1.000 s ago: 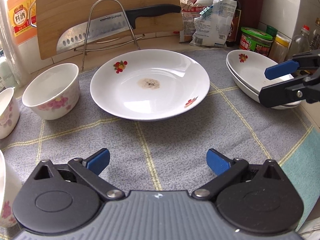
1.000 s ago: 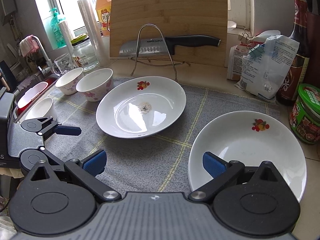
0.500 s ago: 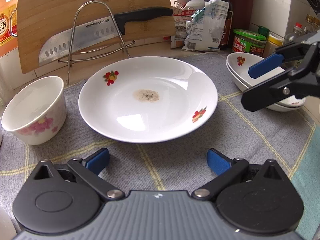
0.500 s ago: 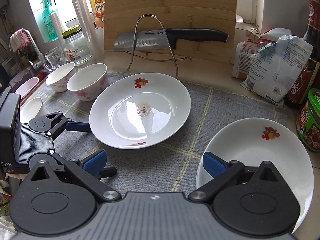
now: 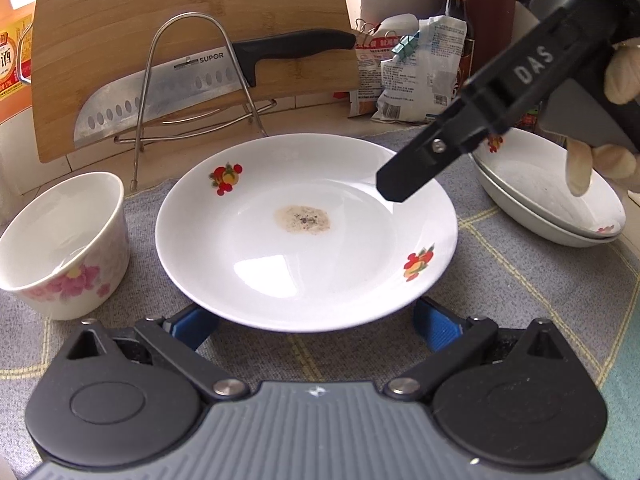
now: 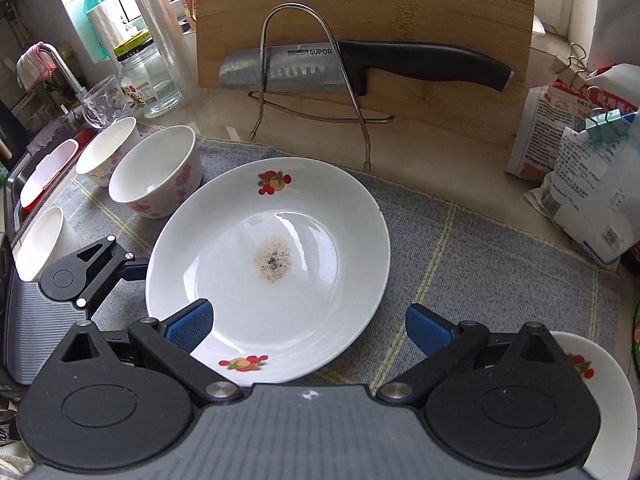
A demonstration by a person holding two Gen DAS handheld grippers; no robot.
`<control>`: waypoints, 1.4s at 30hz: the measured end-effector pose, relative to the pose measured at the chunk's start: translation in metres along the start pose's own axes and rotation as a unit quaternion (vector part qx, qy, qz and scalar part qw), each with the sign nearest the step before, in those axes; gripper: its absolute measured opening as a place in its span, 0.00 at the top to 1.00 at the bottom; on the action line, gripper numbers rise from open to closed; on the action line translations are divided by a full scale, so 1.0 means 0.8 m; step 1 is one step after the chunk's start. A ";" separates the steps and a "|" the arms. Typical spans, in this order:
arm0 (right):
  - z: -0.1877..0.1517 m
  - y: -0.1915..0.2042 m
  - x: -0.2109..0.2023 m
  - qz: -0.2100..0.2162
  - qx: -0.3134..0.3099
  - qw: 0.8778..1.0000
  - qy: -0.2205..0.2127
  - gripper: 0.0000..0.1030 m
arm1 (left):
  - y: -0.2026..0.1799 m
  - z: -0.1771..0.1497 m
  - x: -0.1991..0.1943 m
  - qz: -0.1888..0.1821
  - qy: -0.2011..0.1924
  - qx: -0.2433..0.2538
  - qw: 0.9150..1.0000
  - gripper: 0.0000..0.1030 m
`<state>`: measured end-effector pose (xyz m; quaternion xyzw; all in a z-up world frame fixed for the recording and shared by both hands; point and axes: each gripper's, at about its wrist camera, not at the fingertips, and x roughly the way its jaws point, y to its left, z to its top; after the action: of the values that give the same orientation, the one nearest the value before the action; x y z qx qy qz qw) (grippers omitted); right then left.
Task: Organize plates and bowls
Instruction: 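Move both tools to the brown-stained white plate and grip its rim, then lift the stained plate with both tools and carry it toward the plate stack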
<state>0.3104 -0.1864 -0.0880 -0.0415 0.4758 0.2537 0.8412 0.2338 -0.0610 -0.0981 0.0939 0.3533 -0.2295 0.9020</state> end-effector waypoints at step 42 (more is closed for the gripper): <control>0.093 -0.039 0.095 0.176 -0.012 0.982 0.068 0.00 | 0.006 -0.002 -0.007 -0.002 -0.019 0.003 1.000 0.00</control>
<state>0.4143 -0.1610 -0.1153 0.0158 0.5283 0.3999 0.7488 0.2317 -0.0540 -0.0958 0.0911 0.3358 -0.2340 0.9079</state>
